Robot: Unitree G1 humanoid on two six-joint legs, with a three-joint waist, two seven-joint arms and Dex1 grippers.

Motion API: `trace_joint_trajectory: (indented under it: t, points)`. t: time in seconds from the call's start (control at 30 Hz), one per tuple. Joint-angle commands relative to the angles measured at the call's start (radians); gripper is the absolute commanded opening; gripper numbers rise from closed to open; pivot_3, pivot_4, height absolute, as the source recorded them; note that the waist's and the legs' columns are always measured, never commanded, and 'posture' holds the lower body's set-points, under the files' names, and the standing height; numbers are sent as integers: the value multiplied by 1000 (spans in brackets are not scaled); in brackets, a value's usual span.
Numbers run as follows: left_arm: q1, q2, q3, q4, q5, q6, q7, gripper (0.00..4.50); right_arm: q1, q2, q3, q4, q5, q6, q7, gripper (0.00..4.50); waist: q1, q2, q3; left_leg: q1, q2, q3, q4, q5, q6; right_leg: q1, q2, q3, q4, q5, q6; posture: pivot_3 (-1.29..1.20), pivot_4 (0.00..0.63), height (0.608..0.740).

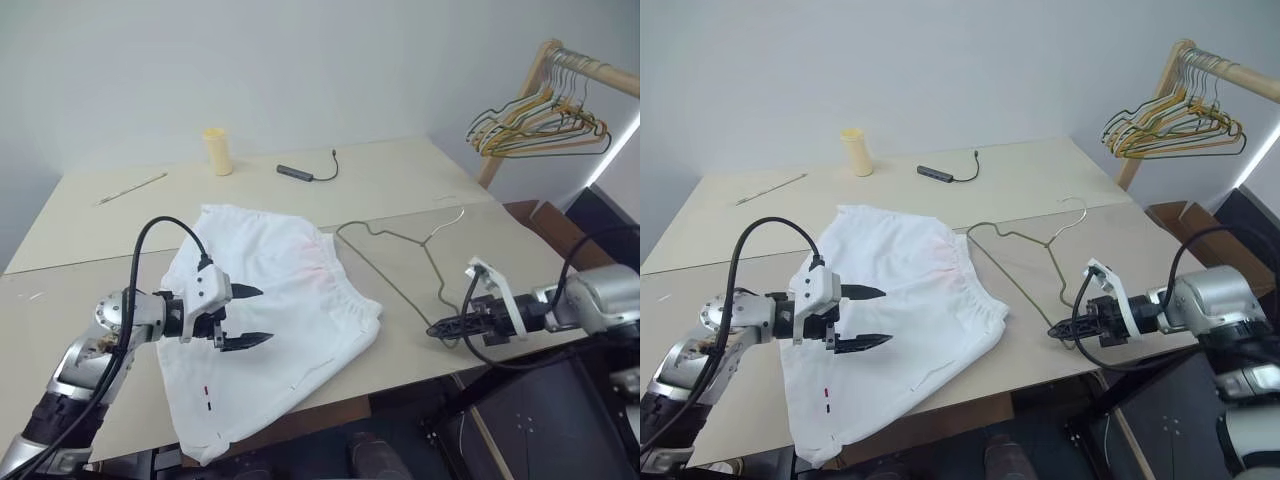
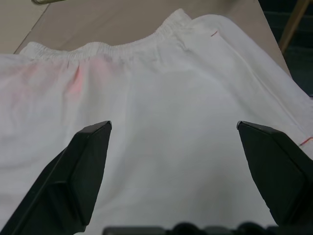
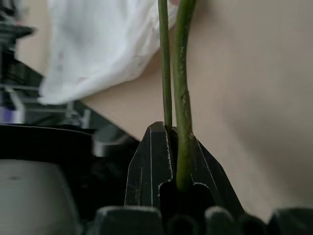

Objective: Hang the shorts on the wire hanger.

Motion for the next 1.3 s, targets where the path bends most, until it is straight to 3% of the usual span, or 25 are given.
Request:
trace_joint_trajectory:
  t: [0.03,0.3,0.47,0.7,1.13,1.23,1.3]
  points:
    - [11,24,15,-42,12,-10,2,4468,-110,11,106,171,-74,-14,142,0,3,0,0,0,0,0,0,0,0,0,0,0,0,0,0,-126,0,740]
    - [48,39,29,-78,15,-4,8,4468,-240,144,280,444,-273,-179,289,0,6,1,0,-2,0,-1,0,0,0,-2,0,0,1,3,-5,-96,0,740]
    - [72,46,42,-97,11,1,14,4468,-265,165,306,497,-270,-228,292,0,13,1,1,-2,-1,-2,0,0,0,-2,-2,-2,2,3,-5,-84,0,740]
    - [98,45,53,-116,12,4,23,4468,-260,132,326,439,-202,-244,292,0,20,1,1,-1,-1,-2,0,0,0,-2,-2,-2,3,3,-5,-80,0,740]
    - [117,39,35,-119,31,-10,27,4468,-162,-137,554,4,69,-317,292,0,37,2,1,-1,0,-2,0,0,0,-2,-1,-3,2,2,-4,-74,0,740]
    - [119,38,35,-122,30,-8,27,4468,-175,-133,576,0,68,-324,292,0,37,2,1,0,0,-2,0,0,0,-2,-1,-3,3,0,-1,-71,0,740]
    - [117,37,34,-121,31,-7,29,4468,-222,-65,559,120,23,-307,292,0,36,2,1,0,0,-2,0,0,0,-1,-1,-3,3,0,-1,-70,0,740]
